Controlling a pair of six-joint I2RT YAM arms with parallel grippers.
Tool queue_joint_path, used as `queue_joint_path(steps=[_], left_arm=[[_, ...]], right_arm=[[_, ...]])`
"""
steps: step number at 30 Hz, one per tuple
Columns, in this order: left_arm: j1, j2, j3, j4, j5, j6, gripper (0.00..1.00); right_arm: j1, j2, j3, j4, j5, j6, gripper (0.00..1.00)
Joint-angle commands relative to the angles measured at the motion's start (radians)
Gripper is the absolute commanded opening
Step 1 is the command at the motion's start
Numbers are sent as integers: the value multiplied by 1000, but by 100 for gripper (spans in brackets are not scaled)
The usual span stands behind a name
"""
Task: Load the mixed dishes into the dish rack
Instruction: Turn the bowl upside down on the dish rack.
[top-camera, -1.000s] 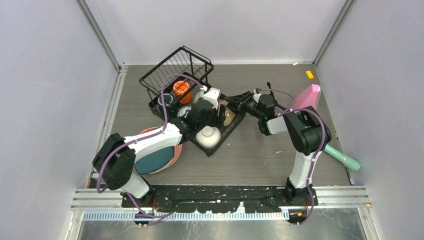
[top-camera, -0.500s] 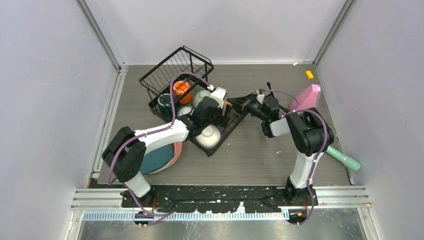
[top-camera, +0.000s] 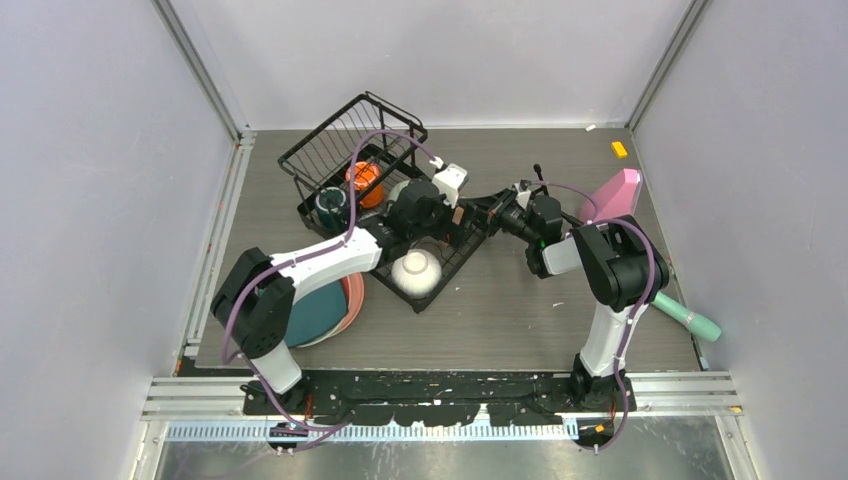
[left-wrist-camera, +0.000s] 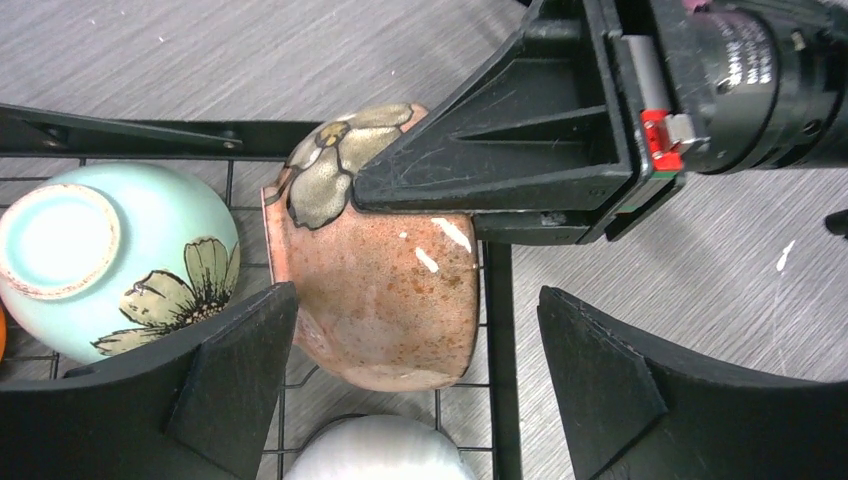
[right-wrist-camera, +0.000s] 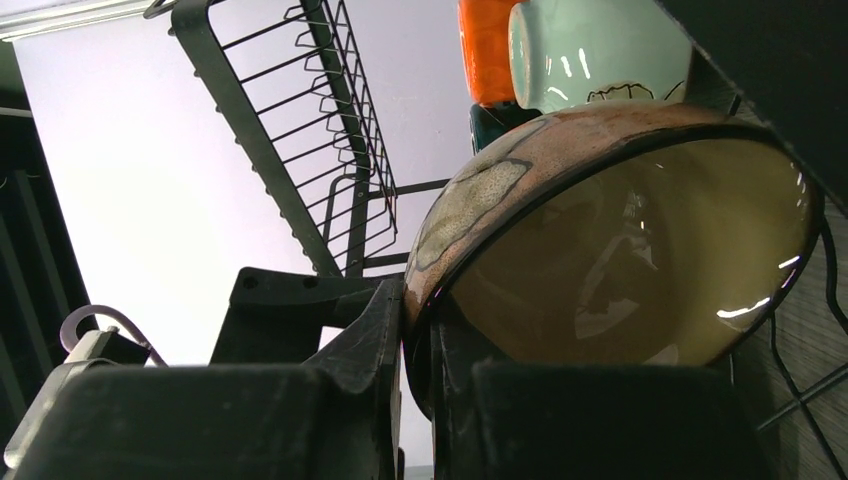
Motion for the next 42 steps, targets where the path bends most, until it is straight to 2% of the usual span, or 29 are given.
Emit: queue_joint_path(steps=[1,9,15,18,20,25,35,42], left_arm=[[15,29,46,-52,34,49,93],[31,61,93,-116,36,55,94],[31,74,117,-164,-40,40,95],[31,94,124,-170,-34,41,95],[31,119,144,-190,-11,43,92],[31,141,123,-154,46,25,79],[33,136,95,-96,175,16,81],[56,134,83,-86,236,-10,61]], right_arm=[[-26,37,-28,-4,24,-26,3],[-34,38,-36,8,22,-21,3],[-39,32,-39,8,18,-20,3],[-39,29,-39,7,16,-20,4],[-39,27,-40,8,15,-20,4],[-40,25,-41,13,5,-18,5],[-40,32,-40,22,0,-12,9],[-40,25,-42,20,-1,-12,11]])
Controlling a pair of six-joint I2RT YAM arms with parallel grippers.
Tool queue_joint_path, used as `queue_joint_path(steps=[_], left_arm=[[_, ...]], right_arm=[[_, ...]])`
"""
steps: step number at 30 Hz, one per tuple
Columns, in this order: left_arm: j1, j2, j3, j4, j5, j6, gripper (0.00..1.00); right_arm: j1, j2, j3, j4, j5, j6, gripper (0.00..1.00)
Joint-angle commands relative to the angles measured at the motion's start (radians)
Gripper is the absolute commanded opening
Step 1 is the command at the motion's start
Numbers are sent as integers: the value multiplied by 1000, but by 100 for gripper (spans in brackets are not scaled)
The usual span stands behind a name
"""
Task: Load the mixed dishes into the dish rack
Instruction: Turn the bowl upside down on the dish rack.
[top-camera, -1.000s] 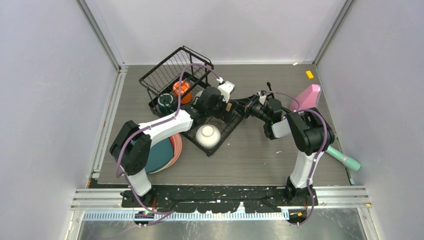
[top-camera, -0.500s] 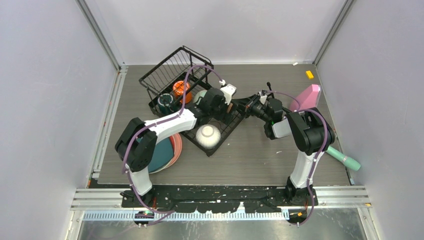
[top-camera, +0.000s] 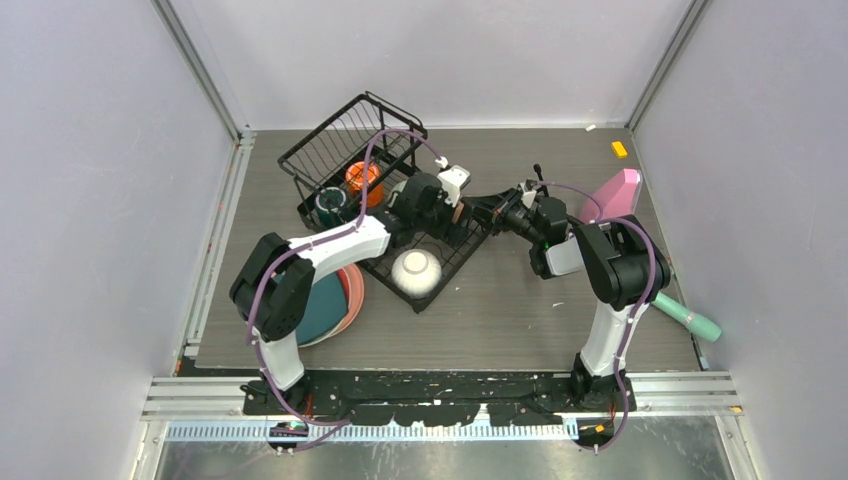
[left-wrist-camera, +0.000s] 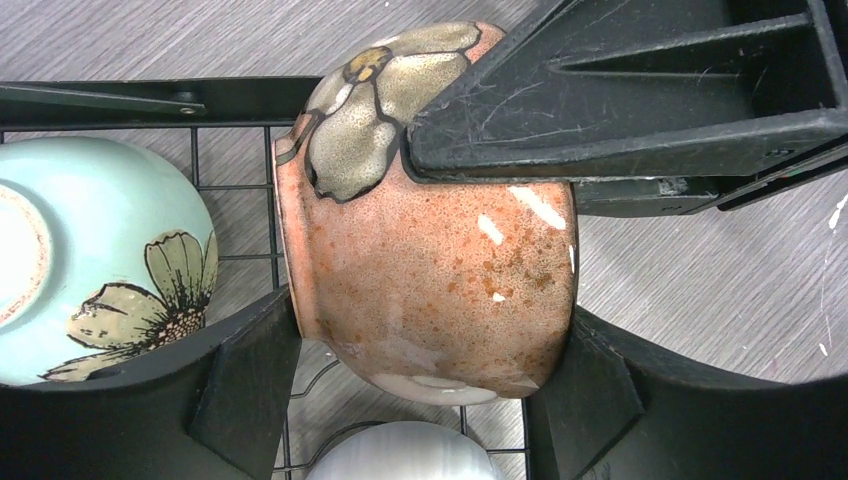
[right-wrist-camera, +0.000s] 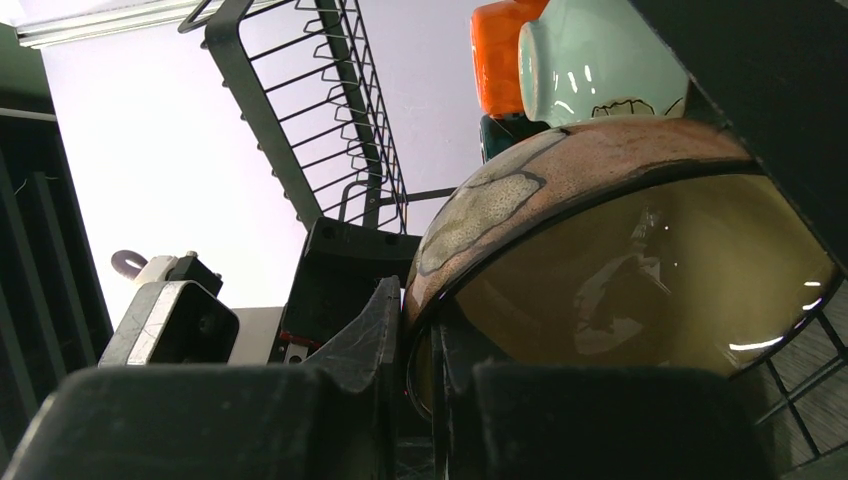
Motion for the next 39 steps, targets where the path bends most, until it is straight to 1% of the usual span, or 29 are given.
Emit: queue_joint_path(steps=[1,3,8,9,10,11,13,15,17,18,20,23,26,30,33,36,38,39], left_arm=[[10,-6,-19,32,128,-45,58],[10,-15,-19,35,142,-46,51],[10,-22,1,10,152,-28,26],[10,-22,4,6,149,-22,24],[10,-25,5,6,147,-17,25],[9,-26,6,5,148,-11,29],[8,-33,6,4,161,-3,43],[8,-37,6,2,182,5,54],[8,-41,4,-3,201,13,61],[8,-43,4,-6,212,19,64],[9,-45,0,-12,228,27,69],[10,-52,-4,-19,241,30,75],[16,-59,3,-28,272,30,79],[39,-67,11,-17,361,-4,85],[55,-67,24,-23,401,-29,86],[69,-67,19,-6,419,-53,86],[77,-59,21,-5,420,-67,82],[77,-55,24,-10,416,-67,78]], right_arm=[[-11,17,-24,-40,10,-32,12],[-11,17,-22,-44,8,-33,15],[-11,16,-12,-49,0,-31,24],[-11,13,-9,-54,-2,-33,25],[-11,11,-7,-58,-5,-35,25],[-11,7,-3,-68,-5,-42,25],[-11,2,2,-82,-7,-47,23],[-11,2,5,-84,-7,-47,18],[-11,4,7,-76,-7,-40,12],[-11,6,7,-71,-7,-36,7],[-13,8,6,-61,-6,-31,2],[-13,13,3,-51,-6,-29,0],[-14,24,0,-25,-10,-19,0],[-16,38,-3,12,-17,-1,0],[-16,40,-4,19,-18,2,0],[-16,39,-5,18,-17,2,0],[-16,38,-7,20,-19,2,0],[-16,38,-8,22,-18,2,0]])
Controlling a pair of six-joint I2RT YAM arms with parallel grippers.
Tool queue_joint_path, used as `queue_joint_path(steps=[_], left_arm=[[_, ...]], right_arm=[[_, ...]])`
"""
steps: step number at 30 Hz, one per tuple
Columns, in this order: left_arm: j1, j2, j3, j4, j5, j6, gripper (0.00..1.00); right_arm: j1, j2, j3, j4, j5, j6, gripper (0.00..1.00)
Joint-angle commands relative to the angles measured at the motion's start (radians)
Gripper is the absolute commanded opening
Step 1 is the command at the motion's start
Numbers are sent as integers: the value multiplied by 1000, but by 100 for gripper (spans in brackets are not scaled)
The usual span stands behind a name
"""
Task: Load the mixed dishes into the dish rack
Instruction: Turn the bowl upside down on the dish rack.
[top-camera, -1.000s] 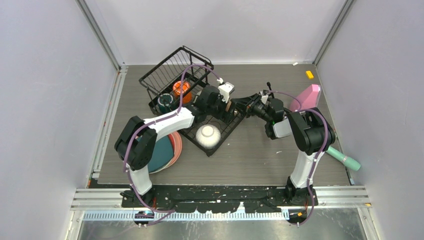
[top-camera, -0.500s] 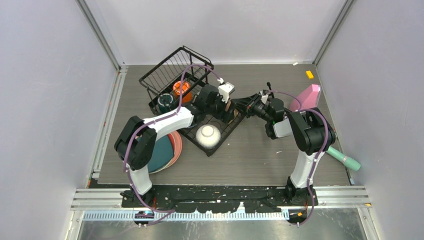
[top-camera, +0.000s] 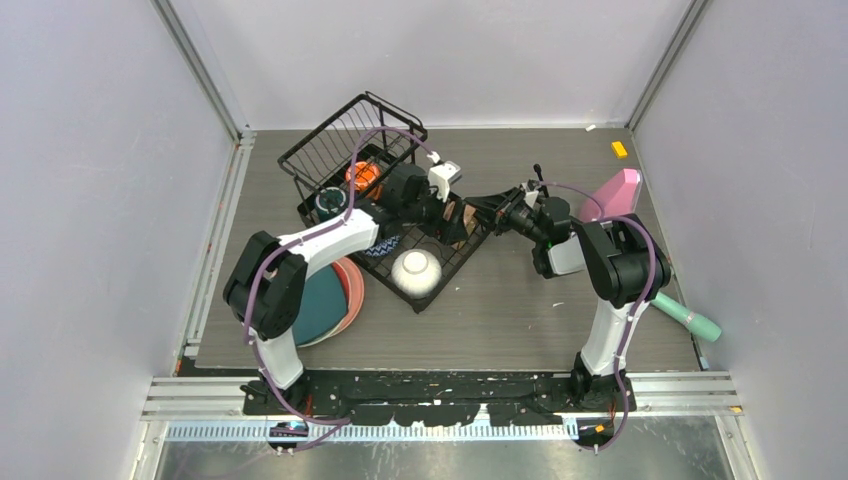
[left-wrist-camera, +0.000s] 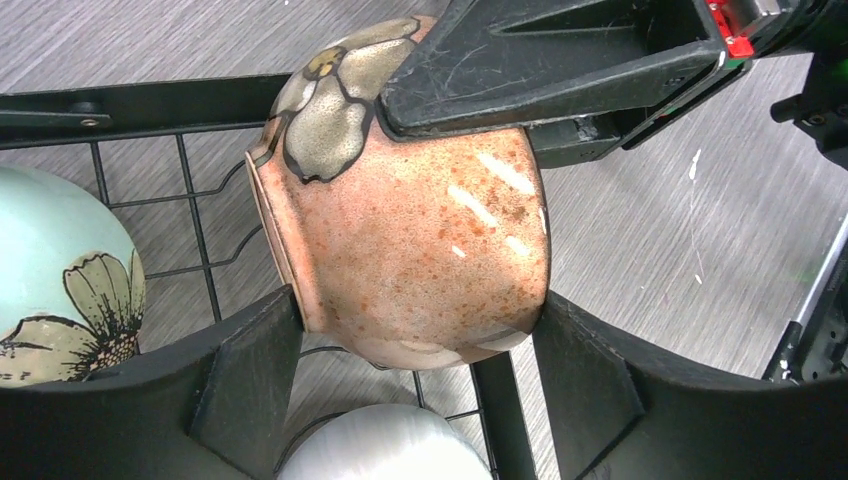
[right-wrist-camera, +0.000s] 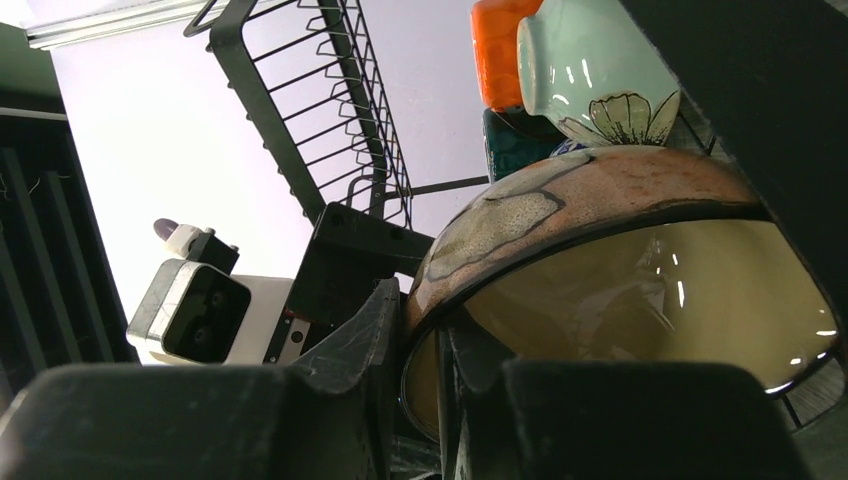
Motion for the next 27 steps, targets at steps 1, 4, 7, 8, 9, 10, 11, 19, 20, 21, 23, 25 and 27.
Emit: queue_joint_path(steps=[1,4,7,8,9,10,11,19,20,21,23,25,27], left_arm=[[-4,-32,35,-12,103,-47,72],[-4,-24,38,-16,93,-46,56],[-6,-37,32,-10,76,-45,43],[-6,-44,30,-9,71,-42,38],[-9,-50,29,-9,60,-37,35],[-13,-59,27,-12,43,-28,31],[-20,-66,27,-16,21,-15,27],[-78,-94,39,-66,-194,88,10],[-79,-97,36,-66,-226,93,9],[-81,-103,35,-66,-245,99,7],[-82,-113,30,-64,-288,113,4],[-83,-122,28,-61,-325,128,2],[-84,-131,31,-61,-360,141,2]], right_arm=[[2,24,-12,4,29,-23,0],[2,24,-16,8,27,-21,1],[2,24,-11,12,18,-16,9],[2,24,-8,12,15,-15,12],[2,23,-7,12,14,-12,18],[3,21,-3,13,11,-11,21],[3,17,-2,13,11,-6,27],[1,-103,-2,-180,12,-123,52],[1,-125,-6,-265,24,-151,55],[1,-172,-7,-371,34,-215,55],[1,-248,-1,-527,55,-311,57],[1,-330,24,-731,95,-422,59],[1,-409,58,-938,149,-541,63]])
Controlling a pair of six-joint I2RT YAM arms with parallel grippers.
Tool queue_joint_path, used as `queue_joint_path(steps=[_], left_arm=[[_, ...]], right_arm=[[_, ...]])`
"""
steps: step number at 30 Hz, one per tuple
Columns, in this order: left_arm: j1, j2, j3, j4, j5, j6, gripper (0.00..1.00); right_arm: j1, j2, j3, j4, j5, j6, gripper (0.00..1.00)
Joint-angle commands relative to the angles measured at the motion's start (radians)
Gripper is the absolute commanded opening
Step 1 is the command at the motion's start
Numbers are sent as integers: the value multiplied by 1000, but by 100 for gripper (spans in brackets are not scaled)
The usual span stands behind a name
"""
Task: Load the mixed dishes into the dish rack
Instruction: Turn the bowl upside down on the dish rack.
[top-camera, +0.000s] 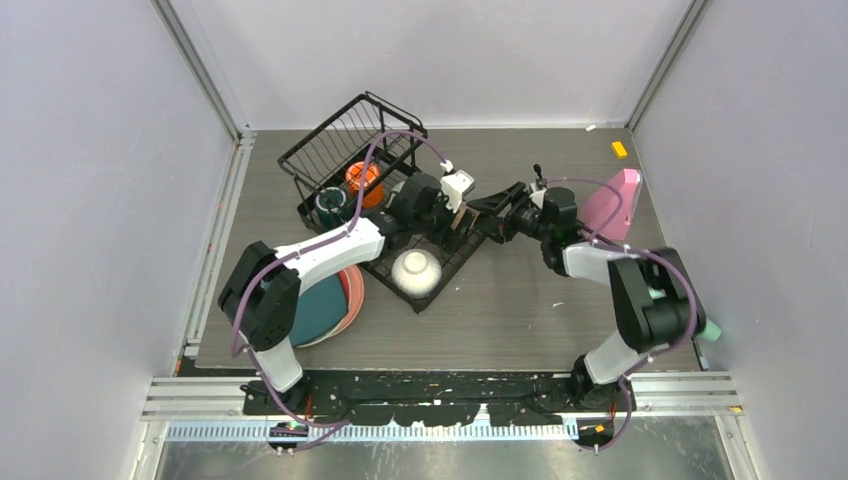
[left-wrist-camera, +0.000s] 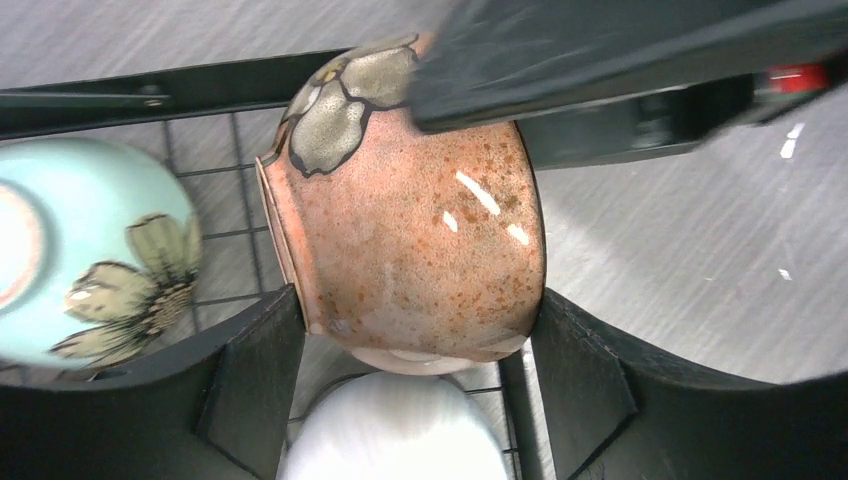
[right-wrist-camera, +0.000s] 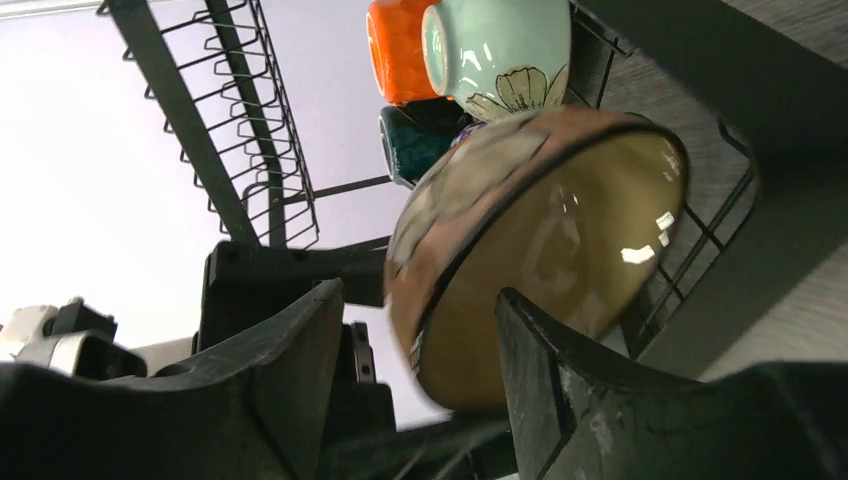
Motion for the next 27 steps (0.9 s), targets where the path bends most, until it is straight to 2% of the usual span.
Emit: queue_joint_path(steps=[1,6,9,15,18,20,24,27], left_arm=[[5,-80,30,22,-165,83,2],[-10,-77,42,17,-241,162,2],[-29,-53,62,-14,-253,203,0],[-105,-1,59,4,-441,302,0],[-111,30,62,9,-442,291,0],[-118,46,66,13,-429,280,11],[-132,87,76,8,-419,251,16],[-137,110,72,-13,-407,226,35]], right_arm=[[1,-204,70,-464,110,-325,64],[0,-335,102,-759,227,-454,67],[1,-382,98,-808,230,-481,67],[1,-474,76,-880,264,-507,67],[0,-521,71,-931,299,-512,68],[-1,-572,67,-964,330,-513,68],[-1,-641,70,-1053,441,-519,69],[-3,-678,75,-1142,558,-522,69]])
